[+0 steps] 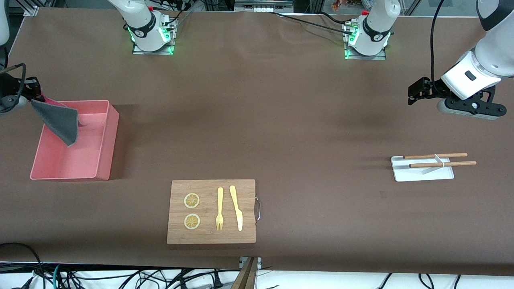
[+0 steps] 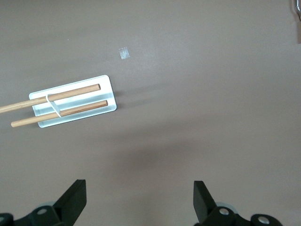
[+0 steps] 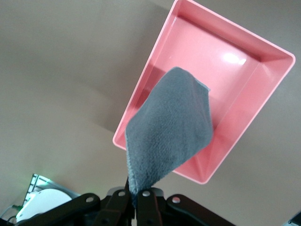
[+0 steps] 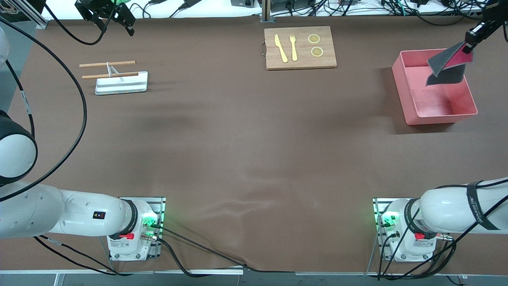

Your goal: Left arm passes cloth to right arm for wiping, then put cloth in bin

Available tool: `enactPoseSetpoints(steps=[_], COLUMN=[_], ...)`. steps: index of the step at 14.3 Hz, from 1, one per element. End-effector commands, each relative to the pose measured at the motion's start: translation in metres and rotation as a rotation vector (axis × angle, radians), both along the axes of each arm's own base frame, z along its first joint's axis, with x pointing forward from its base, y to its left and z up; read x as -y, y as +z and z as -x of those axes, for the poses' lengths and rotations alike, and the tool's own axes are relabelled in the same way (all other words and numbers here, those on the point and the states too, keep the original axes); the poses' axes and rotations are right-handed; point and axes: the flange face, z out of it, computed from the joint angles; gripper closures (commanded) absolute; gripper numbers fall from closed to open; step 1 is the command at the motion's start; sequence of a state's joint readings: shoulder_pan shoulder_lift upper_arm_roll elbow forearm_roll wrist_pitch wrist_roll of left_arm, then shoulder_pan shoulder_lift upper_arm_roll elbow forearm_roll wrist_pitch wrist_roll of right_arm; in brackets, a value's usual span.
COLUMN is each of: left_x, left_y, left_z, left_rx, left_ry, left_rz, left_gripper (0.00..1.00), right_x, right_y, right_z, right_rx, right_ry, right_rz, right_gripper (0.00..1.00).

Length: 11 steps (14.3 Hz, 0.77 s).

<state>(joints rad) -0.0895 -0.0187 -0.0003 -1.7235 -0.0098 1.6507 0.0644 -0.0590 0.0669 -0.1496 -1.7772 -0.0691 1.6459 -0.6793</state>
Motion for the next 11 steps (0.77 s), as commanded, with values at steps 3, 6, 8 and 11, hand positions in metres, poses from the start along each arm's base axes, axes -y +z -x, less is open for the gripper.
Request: enactPoseSetpoints(steps=[3, 6, 8, 11], left_x=[-0.002, -0.002, -0.002, -0.002], left_y=[0.007, 0.007, 0.007, 0.007], left_z=[0.002, 0.002, 0.002, 0.002], left_rx=[0.003, 0.003, 0.003, 0.003], left_ry=[-0.019, -0.019, -0.019, -0.019], left_rz=[-0.026, -0.026, -0.026, -0.026], left_gripper=[0.0, 0.0, 0.0, 0.0], right_x=[-0.001, -0.002, -0.004, -0.036], right_y=[-0.024, -0.021, -0.009, 0.029], right_z=[-0.002, -0.006, -0.004, 0.005], right_rx=[0.001, 0.043, 0.071, 0.127], right_ry=[0.012, 0.004, -0.067, -0.159], right_rz=[0.004, -0.01, -0.012, 0.005], right_gripper=[0.0, 0.0, 0.0, 0.0])
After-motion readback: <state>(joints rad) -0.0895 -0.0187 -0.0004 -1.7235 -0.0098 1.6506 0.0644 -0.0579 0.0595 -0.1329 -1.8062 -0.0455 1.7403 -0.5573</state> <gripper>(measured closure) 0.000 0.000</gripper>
